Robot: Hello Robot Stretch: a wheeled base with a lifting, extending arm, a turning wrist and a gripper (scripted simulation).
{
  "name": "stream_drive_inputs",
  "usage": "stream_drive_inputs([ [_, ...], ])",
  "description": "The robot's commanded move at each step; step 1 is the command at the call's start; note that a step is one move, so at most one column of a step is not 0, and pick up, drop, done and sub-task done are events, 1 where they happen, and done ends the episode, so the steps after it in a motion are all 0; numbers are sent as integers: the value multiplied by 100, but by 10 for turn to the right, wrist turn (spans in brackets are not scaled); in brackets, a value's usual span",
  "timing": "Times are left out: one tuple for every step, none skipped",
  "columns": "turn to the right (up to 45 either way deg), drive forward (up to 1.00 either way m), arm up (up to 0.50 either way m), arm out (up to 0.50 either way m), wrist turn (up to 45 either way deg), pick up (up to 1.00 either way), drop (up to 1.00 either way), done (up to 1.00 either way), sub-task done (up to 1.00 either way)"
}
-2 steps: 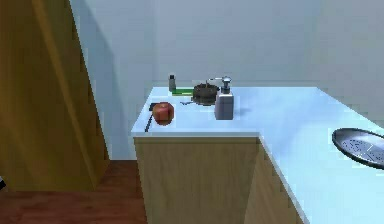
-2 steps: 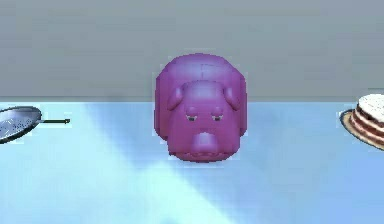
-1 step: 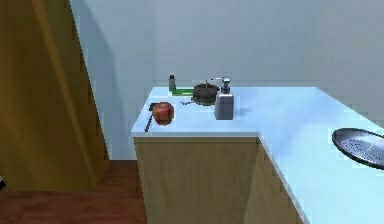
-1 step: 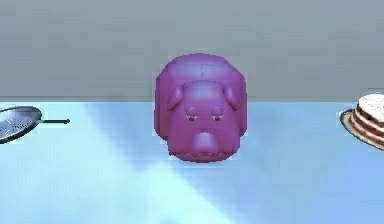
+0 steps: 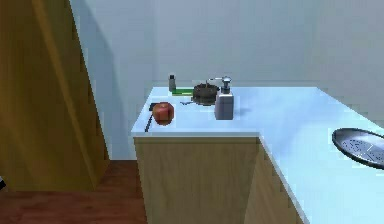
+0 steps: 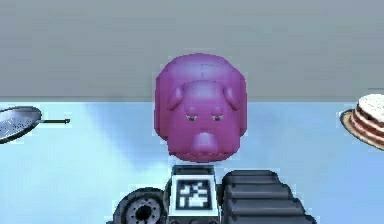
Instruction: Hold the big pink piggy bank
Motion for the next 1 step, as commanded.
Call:
stream_drive_inputs([
  [0,0,0,2,0,0,0,0,0],
])
